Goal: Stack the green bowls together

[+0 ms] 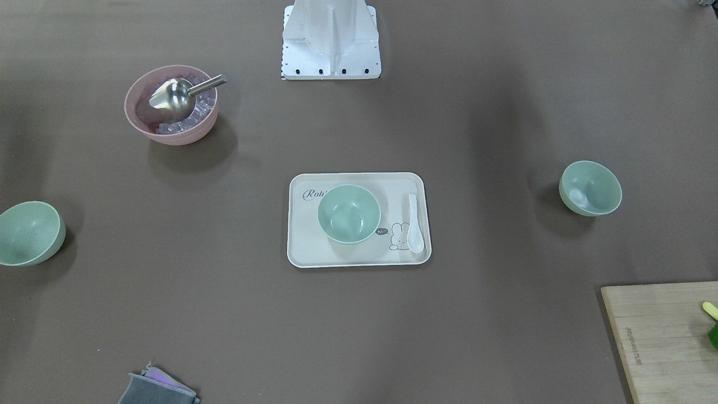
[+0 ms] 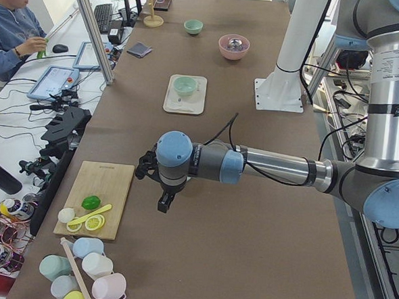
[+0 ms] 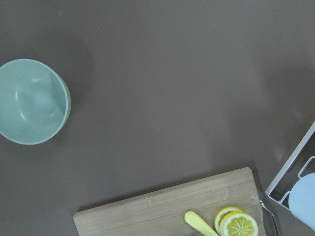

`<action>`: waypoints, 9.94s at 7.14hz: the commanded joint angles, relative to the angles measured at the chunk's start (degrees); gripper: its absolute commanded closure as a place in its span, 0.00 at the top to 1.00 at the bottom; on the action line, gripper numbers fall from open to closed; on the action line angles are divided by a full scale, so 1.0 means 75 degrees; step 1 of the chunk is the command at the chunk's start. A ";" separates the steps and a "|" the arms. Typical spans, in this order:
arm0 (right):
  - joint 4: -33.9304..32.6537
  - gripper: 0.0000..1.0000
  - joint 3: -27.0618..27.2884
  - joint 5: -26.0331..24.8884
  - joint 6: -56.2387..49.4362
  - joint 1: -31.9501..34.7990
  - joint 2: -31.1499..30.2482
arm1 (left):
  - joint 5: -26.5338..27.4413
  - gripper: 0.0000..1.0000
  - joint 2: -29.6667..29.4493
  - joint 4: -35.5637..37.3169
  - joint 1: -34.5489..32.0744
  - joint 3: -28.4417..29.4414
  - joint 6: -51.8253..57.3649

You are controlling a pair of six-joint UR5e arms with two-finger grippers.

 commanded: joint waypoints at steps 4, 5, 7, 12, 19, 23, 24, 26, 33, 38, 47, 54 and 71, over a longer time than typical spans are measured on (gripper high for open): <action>0.0000 1.00 0.0044 0.0129 -0.0024 0.0000 -0.0075 | 0.0021 0.98 0.0044 -0.0555 -0.0012 0.0155 -0.0024; 0.0000 1.00 0.0102 0.0256 -0.0024 -0.0023 -0.0075 | 0.0021 0.98 0.0044 -0.0555 -0.0001 0.0177 -0.0036; 0.0011 1.00 0.0102 0.0550 -0.0024 -0.0105 -0.0202 | 0.0021 0.98 0.0044 -0.0543 -0.0012 0.0166 -0.0082; 0.0302 1.00 0.0021 0.0283 0.0573 -0.0455 -0.0216 | 0.0067 0.97 0.0009 -0.0671 0.0115 0.0142 -0.1153; 0.3750 0.97 -0.1912 -0.0434 0.3420 -0.2167 0.0405 | 0.0572 0.97 -0.0085 -0.0965 0.1066 0.0213 -0.2075; 0.3750 0.62 -0.2405 -0.0387 0.4077 -0.2519 0.0734 | 0.0583 0.97 -0.0097 -0.1012 0.1066 0.0224 -0.2075; 0.3750 0.23 -0.2417 -0.0364 0.4078 -0.2543 0.0734 | 0.0607 0.97 -0.0085 -0.1024 0.1066 0.0224 -0.2075; 0.3727 0.00 -0.2325 -0.0085 0.4124 -0.2567 0.0838 | 0.0595 0.97 -0.0190 -0.1140 0.1345 0.0353 -0.2656; 0.2637 0.00 -0.0616 0.0378 0.9109 -0.3770 0.3112 | 0.1544 0.83 -0.0587 -0.2980 0.3676 0.1254 -0.5551; 0.2625 0.00 -0.0015 -0.1392 1.1304 -0.5704 0.3966 | 0.1452 0.00 -0.0999 -0.4270 0.4206 0.2182 -0.6587; 0.2554 1.00 -0.0930 -0.2896 1.2293 -0.7078 0.5001 | 0.0162 0.00 -0.1884 -0.1439 0.4124 -0.0078 -0.7180; 0.2461 1.00 0.0455 0.0644 0.7818 -0.3121 0.1468 | 0.1368 0.00 -0.5883 -0.0777 0.6278 0.1065 -1.0910; 0.0738 1.00 -0.1503 -0.0082 0.1184 -0.0293 0.1003 | 0.0994 0.98 -0.0731 0.0589 0.1071 0.0037 0.0014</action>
